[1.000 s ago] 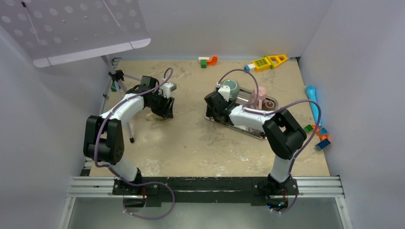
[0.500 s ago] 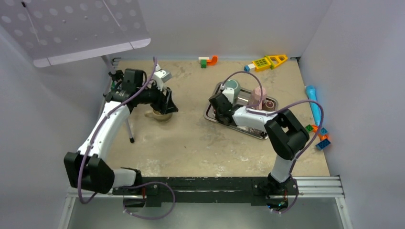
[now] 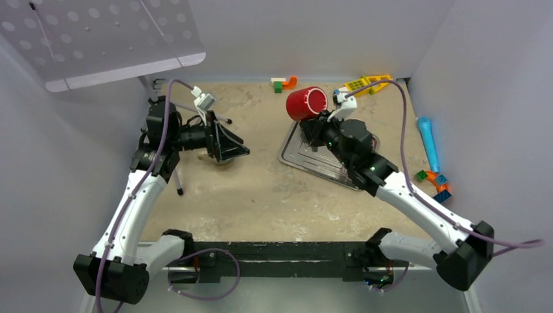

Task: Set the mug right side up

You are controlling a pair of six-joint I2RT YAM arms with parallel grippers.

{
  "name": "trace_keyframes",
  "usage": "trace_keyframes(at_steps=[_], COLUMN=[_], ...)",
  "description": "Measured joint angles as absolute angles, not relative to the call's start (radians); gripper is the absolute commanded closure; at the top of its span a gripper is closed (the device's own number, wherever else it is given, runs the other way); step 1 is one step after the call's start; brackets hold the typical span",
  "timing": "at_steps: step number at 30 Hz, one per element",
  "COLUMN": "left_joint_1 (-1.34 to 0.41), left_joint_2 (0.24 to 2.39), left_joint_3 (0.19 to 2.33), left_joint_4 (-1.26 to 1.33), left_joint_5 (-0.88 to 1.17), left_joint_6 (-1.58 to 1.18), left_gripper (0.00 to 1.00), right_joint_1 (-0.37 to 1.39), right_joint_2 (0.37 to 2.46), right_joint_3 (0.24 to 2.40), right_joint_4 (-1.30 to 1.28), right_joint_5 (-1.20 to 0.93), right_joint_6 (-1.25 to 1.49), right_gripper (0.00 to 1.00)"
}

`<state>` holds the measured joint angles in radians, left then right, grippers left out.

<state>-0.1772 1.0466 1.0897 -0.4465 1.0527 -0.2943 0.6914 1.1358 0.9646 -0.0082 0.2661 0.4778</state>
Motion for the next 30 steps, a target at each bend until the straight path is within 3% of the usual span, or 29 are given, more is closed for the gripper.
trace_keyframes(at_steps=[8,19,27,29,30], left_joint_1=[-0.177,-0.186,-0.237,-0.255,-0.262], left_joint_2=[0.991,0.982,0.994,1.005,1.01], left_joint_3=[1.045,1.085,1.071,1.071,1.071], left_joint_4=[0.141,0.463,0.506,0.514,0.514], left_joint_5=[1.07,1.063,1.006,0.992,0.991], left_joint_6=[-0.788,-1.058,-1.135,-1.146,-1.155], left_gripper=[0.09,0.07,0.17,0.25,0.35], right_joint_1=[0.691,0.716,0.748,0.755,0.759], right_joint_2=[0.967,1.073,1.182,1.21,1.227], right_joint_3=[1.006,1.062,1.088,1.088,1.088], right_joint_4=[0.118,0.284,0.395,0.426,0.445], right_joint_5=[-0.12,-0.502,-0.578,-0.599,-0.601], right_joint_6=[0.408,0.45,0.496,0.507,0.509], right_gripper=[1.0,1.0,1.0,1.0,1.0])
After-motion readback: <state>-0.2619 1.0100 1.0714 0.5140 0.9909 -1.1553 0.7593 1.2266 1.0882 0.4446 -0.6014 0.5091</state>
